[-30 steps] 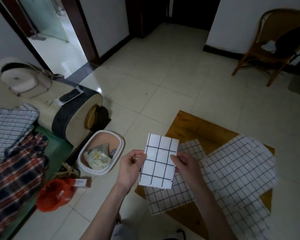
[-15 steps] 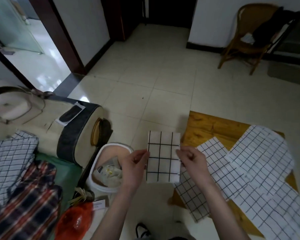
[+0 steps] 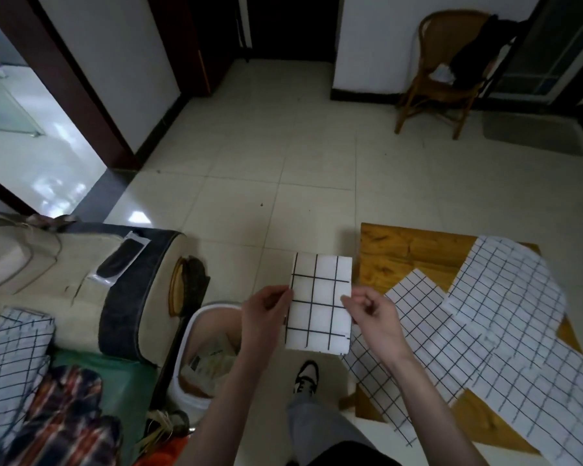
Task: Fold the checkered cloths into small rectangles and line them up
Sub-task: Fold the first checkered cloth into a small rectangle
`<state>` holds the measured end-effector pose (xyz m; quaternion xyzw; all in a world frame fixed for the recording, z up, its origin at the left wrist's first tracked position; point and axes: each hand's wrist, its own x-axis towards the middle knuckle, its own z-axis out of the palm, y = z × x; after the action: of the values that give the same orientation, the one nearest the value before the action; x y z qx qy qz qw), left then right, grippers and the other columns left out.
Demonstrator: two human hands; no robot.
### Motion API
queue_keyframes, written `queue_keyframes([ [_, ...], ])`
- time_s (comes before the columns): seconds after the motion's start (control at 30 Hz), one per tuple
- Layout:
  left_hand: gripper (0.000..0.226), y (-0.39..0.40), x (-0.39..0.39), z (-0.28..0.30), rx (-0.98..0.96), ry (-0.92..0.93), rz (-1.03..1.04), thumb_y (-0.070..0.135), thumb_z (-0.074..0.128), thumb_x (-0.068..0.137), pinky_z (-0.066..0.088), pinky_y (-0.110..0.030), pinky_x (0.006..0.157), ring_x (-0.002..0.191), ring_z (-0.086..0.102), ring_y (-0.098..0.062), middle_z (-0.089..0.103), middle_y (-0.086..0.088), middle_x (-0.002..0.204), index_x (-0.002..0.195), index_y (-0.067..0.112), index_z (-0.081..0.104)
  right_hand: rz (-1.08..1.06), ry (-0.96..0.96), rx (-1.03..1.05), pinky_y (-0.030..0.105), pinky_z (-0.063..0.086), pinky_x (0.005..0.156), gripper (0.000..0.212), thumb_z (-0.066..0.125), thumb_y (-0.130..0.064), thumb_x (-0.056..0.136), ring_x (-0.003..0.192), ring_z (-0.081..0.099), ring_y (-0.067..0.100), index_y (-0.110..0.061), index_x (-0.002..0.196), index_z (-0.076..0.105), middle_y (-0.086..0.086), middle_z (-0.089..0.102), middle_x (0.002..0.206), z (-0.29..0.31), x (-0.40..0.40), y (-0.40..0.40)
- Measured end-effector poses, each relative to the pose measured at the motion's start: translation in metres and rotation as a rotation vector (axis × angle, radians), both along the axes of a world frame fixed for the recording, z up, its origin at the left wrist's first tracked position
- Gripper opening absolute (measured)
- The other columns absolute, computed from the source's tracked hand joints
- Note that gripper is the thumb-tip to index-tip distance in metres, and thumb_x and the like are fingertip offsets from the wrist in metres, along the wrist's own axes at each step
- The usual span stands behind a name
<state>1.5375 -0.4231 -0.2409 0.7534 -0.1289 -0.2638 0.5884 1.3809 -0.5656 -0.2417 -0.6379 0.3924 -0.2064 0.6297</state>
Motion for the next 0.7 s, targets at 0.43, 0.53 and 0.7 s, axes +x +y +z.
queue_keyframes([
  [0.43, 0.013, -0.142, 0.079, 0.000, 0.032, -0.069, -0.137, 0.017, 0.077, 0.093, 0.061, -0.046, 0.074, 0.068, 0.068, -0.007, 0.077, 0.007, 0.076, 0.088, 0.029, 0.077, -0.206, -0.003, -0.079, 0.024, 0.041, 0.059, 0.015, 0.070, -0.027, 0.099, 0.065, 0.041, 0.010, -0.014, 0.097, 0.062, 0.002, 0.041, 0.074, -0.006, 0.061, -0.094],
  [0.53, 0.013, -0.176, 0.091, 0.002, 0.048, -0.103, -0.196, 0.019, 0.076, 0.093, 0.063, -0.042, 0.081, 0.082, 0.074, -0.009, 0.078, 0.013, 0.084, 0.089, 0.031, 0.078, -0.247, 0.000, -0.073, 0.031, 0.035, 0.057, 0.025, 0.070, -0.024, 0.099, 0.063, 0.036, 0.015, -0.011, 0.088, 0.052, 0.002, 0.035, 0.072, -0.012, 0.070, -0.114],
  [0.7, 0.022, -0.228, 0.103, 0.005, 0.025, -0.166, -0.295, 0.012, 0.076, 0.093, 0.061, -0.034, 0.083, 0.085, 0.074, -0.006, 0.078, 0.016, 0.087, 0.087, 0.032, 0.077, -0.362, -0.054, -0.056, 0.030, 0.040, 0.061, 0.019, 0.069, -0.021, 0.100, 0.065, 0.041, 0.014, -0.016, 0.086, 0.058, -0.001, 0.040, 0.071, -0.017, 0.074, -0.145],
])
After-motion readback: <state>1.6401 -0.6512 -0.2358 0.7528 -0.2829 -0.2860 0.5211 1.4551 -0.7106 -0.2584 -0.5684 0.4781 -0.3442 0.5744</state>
